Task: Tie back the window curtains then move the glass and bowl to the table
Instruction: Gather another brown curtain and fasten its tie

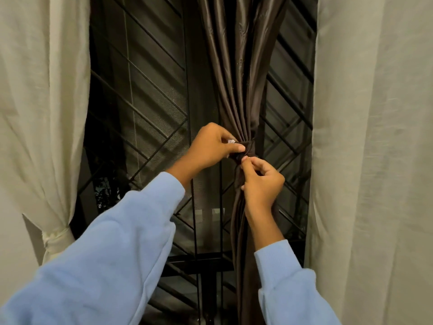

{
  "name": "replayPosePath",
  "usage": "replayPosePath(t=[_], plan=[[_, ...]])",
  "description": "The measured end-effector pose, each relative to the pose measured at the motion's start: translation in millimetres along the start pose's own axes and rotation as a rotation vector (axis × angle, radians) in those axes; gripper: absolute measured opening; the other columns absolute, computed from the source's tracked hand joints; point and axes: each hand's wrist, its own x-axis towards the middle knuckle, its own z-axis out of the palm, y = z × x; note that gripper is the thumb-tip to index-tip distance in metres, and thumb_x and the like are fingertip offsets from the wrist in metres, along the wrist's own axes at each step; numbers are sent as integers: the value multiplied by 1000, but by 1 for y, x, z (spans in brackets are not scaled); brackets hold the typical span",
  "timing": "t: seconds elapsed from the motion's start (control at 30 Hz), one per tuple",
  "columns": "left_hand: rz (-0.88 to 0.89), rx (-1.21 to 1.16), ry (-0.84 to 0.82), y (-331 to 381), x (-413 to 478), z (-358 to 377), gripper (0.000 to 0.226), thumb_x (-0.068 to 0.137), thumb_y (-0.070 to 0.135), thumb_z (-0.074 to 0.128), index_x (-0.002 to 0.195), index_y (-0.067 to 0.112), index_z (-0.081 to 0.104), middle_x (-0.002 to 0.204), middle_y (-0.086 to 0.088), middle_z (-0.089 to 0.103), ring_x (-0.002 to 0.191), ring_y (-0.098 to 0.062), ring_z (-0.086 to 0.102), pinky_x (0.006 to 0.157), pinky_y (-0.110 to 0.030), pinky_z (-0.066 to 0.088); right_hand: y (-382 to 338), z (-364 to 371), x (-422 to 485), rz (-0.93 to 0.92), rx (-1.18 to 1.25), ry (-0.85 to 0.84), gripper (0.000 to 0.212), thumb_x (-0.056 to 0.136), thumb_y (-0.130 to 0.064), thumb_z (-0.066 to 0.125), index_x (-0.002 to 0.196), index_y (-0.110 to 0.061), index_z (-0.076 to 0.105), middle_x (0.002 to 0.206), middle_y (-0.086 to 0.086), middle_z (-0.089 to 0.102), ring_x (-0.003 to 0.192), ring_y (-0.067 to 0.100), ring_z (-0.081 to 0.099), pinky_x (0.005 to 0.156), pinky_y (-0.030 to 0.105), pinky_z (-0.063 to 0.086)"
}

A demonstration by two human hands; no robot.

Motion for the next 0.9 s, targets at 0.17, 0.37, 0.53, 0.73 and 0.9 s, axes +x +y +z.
replayPosePath(t=[0.17, 0.37, 0.53, 0.73, 0.9], plan=[[-210, -328, 20, -1, -5, 1, 27, 80, 24, 75, 85, -2, 72, 59, -6, 57, 52, -9, 48, 47, -17, 37, -3, -8, 4, 183, 120, -204, 5, 92, -18, 68, 91, -18, 73, 77, 1, 72, 57, 10, 67, 45, 17, 43], [-241, -385, -23, 2, -3, 1, 33, 85, 27, 69, 77, -5, 66, 55, -5, 45, 48, -10, 39, 48, -22, 33, -3, -9, 8, 209, 159, -275, 9, 97, -16, 61, 95, -17, 69, 78, -1, 70, 60, 9, 69, 46, 15, 46], [-247, -347, -59, 3, -1, -1, 33, 88, 30, 66, 62, 11, 59, 53, -1, 46, 47, -9, 38, 46, -19, 32, -1, -4, 2, 158, 153, -248, 7, 93, -13, 65, 92, -18, 70, 82, 3, 69, 53, 10, 64, 45, 16, 44], [-247, -343, -69, 0, -1, -3, 28, 83, 30, 72, 72, 5, 65, 59, -7, 49, 48, -10, 41, 47, -20, 32, -1, 5, -5, 198, 161, -181, 4, 92, -14, 66, 90, -16, 70, 77, 5, 66, 47, 9, 58, 44, 17, 42], [-246, -344, -141, -1, -2, -11, 26, 81, 20, 73, 88, -5, 70, 66, -8, 63, 51, -7, 54, 51, -18, 42, -5, 6, -6, 419, 256, -222, 9, 95, -20, 61, 95, -16, 70, 75, -3, 66, 50, 6, 58, 48, 18, 45]])
